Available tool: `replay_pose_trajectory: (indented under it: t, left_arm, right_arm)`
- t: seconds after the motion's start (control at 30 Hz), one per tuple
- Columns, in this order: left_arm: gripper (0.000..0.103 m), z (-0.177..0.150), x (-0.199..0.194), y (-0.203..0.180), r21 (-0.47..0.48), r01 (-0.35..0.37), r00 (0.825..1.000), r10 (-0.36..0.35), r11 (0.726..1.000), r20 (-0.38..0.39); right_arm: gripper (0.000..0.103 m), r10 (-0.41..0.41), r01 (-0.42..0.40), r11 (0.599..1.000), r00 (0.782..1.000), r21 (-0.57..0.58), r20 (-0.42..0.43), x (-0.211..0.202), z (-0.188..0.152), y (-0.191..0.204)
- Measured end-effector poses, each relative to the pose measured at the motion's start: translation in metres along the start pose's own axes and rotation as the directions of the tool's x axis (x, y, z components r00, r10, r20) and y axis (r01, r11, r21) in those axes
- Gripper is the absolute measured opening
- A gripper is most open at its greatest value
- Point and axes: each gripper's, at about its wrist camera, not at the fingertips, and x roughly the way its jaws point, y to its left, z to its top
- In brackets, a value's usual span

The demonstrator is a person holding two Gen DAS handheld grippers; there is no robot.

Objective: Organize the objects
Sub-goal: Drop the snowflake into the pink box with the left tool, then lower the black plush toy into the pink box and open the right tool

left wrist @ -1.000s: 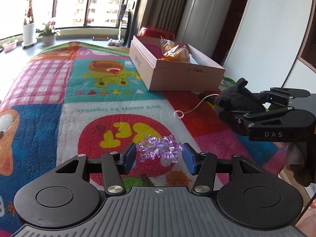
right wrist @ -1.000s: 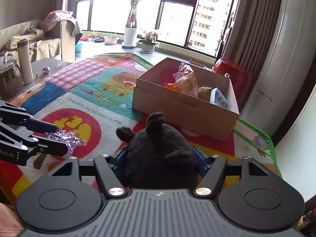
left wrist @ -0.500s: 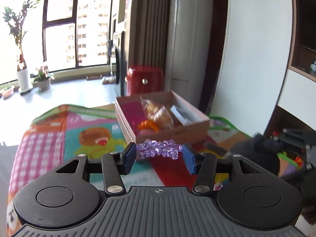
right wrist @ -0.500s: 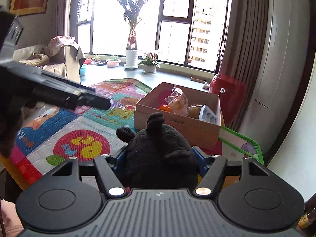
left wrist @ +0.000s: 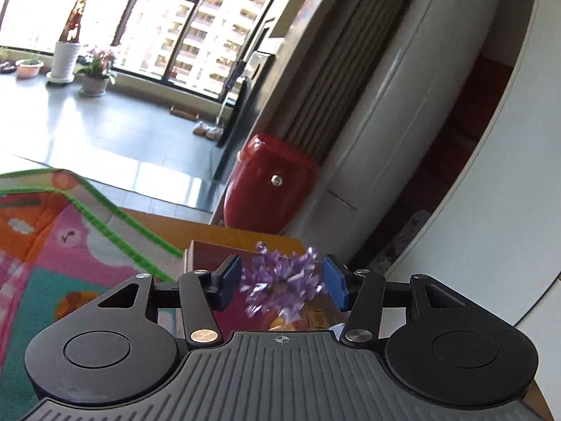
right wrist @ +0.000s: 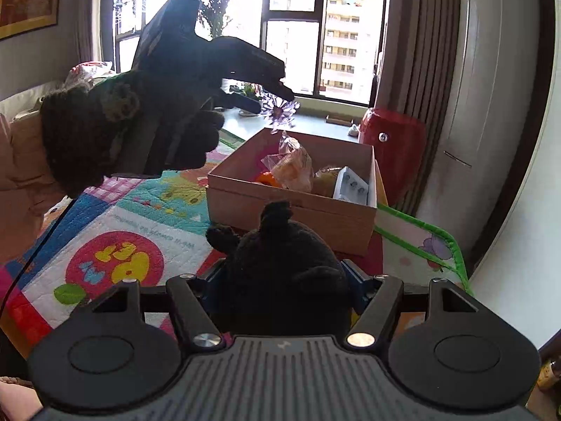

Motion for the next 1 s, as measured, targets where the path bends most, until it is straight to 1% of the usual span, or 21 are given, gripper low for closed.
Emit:
replay_pose_trajectory:
  t: [0.1, 0.13, 0.2, 0.27, 0.37, 0.43, 0.47, 0.53, 0.63, 0.7, 0.77, 0.8, 0.83, 0.87, 0.93, 1.0]
  left_arm:
    - [0.056, -0.014, -0.020, 0.011, 0.029, 0.032, 0.999, -0.033, 0.999, 0.032]
    - [0.056, -0.020, -0.027, 0.014, 0.044, 0.049, 0.998, -0.051, 0.998, 0.029]
    - [0.056, -0.033, -0.038, 0.017, 0.067, 0.070, 0.998, -0.070, 0.995, 0.003]
    - [0.056, -0.050, -0.055, 0.017, 0.089, 0.071, 0.997, -0.069, 0.993, -0.027]
    - [0.056, -0.076, -0.077, 0.021, 0.104, 0.099, 0.994, -0.093, 0.990, -0.060]
    - [0.056, -0.092, -0.090, 0.024, 0.106, 0.134, 0.989, -0.126, 0.985, -0.076]
    - [0.056, -0.097, -0.093, 0.026, 0.102, 0.139, 0.989, -0.132, 0.985, -0.074]
    - [0.056, -0.105, -0.103, 0.032, 0.086, 0.121, 0.991, -0.117, 0.989, -0.059]
    - [0.056, -0.114, -0.108, 0.039, 0.073, 0.069, 0.996, -0.065, 0.995, -0.064]
    - [0.056, -0.117, -0.110, 0.043, 0.066, 0.071, 0.995, -0.066, 0.995, -0.079]
    - [0.056, -0.120, -0.115, 0.049, 0.046, 0.072, 0.994, -0.068, 0.996, -0.084]
    - [0.056, -0.121, -0.116, 0.052, 0.034, 0.067, 0.994, -0.064, 0.997, -0.085]
    - [0.056, -0.123, -0.118, 0.056, 0.024, 0.061, 0.995, -0.058, 0.998, -0.087]
    - [0.056, -0.124, -0.119, 0.059, 0.015, 0.054, 0.995, -0.053, 0.998, -0.089]
    - [0.056, -0.127, -0.121, 0.066, 0.003, 0.046, 0.994, -0.045, 0.999, -0.099]
    - [0.056, -0.129, -0.120, 0.070, -0.001, 0.038, 0.993, -0.038, 0.999, -0.111]
  right_arm:
    - [0.068, 0.009, -0.008, 1.000, 0.999, 0.016, -0.043, 0.013, -0.001, -0.005]
    - [0.068, 0.016, -0.014, 1.000, 0.998, 0.024, -0.064, 0.018, -0.002, -0.005]
    - [0.068, 0.029, -0.024, 0.999, 0.994, 0.044, -0.109, 0.032, -0.004, -0.005]
    - [0.068, 0.033, -0.026, 0.998, 0.991, 0.053, -0.132, 0.039, -0.004, -0.003]
    - [0.068, 0.035, -0.026, 0.997, 0.990, 0.072, -0.133, 0.043, 0.007, -0.004]
    - [0.068, 0.039, -0.029, 0.996, 0.992, 0.087, -0.118, 0.040, 0.022, -0.007]
    - [0.068, 0.041, -0.030, 0.994, 0.994, 0.101, -0.104, 0.038, 0.033, -0.010]
    - [0.068, 0.038, -0.030, 0.991, 0.997, 0.131, -0.062, 0.032, 0.059, -0.018]
    - [0.068, 0.015, -0.017, 0.983, 1.000, 0.182, 0.012, 0.033, 0.105, -0.031]
    - [0.068, -0.003, -0.007, 0.975, 0.999, 0.221, 0.046, 0.042, 0.132, -0.039]
    - [0.068, -0.047, 0.024, 0.970, 0.995, 0.241, 0.089, 0.057, 0.152, -0.045]
    - [0.071, -0.063, 0.039, 0.970, 0.993, 0.238, 0.095, 0.068, 0.158, -0.047]
    - [0.074, -0.064, 0.044, 0.972, 0.995, 0.231, 0.078, 0.080, 0.160, -0.048]
    - [0.074, -0.065, 0.054, 0.972, 0.997, 0.230, 0.043, 0.093, 0.159, -0.050]
    - [0.074, -0.066, 0.068, 0.968, 0.998, 0.241, -0.015, 0.110, 0.147, -0.053]
    - [0.074, -0.047, 0.055, 0.970, 0.998, 0.236, -0.040, 0.115, 0.128, -0.055]
